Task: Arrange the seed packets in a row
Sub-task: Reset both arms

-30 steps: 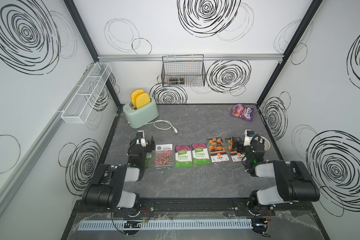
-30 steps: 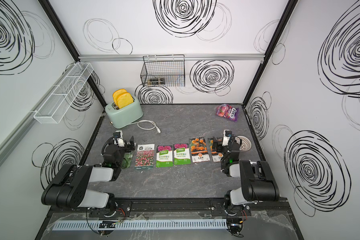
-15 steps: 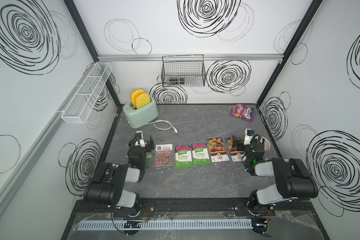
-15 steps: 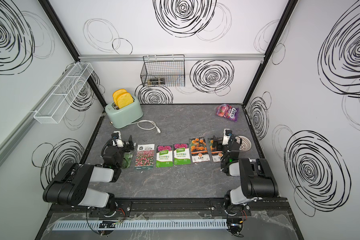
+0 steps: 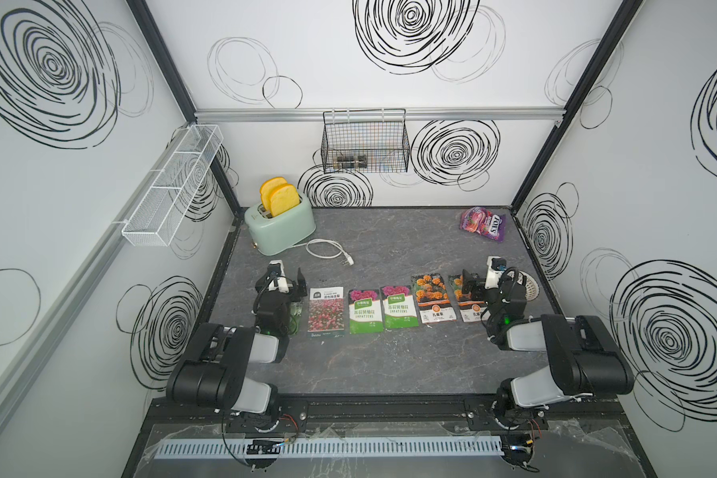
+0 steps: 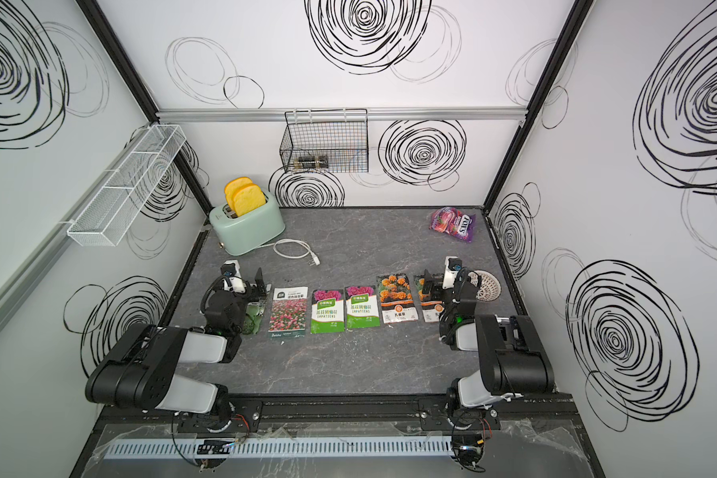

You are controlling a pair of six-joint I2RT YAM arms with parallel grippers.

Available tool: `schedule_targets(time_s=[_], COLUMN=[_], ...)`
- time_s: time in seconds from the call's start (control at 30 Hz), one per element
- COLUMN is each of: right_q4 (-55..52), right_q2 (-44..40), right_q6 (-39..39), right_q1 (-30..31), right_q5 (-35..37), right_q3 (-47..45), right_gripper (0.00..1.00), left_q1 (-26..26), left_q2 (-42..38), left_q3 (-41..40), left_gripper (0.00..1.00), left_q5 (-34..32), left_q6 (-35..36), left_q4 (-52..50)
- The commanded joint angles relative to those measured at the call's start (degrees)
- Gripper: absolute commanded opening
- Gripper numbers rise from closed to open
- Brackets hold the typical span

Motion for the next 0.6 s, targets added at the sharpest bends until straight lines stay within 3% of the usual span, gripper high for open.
schedule_targets(time_s=[0.0, 0.57], right_q4=[2.1, 1.9], right_q2=[-0.4, -0.5], right_q6=[-0.9, -0.8], right_q1=[0.2, 0.1], right_q5=[0.3, -0.1], right_q3=[-0.2, -0.1], right_gripper=[0.98, 0.98], left_q1=[-0.1, -0.1], left_q2=[-0.1, -0.1], left_q3=[-0.2, -0.2], left_gripper=[0.96, 0.96], left_q5=[-0.7, -0.8], left_q6=[0.1, 0.1], left_q4=[4.5, 4.6])
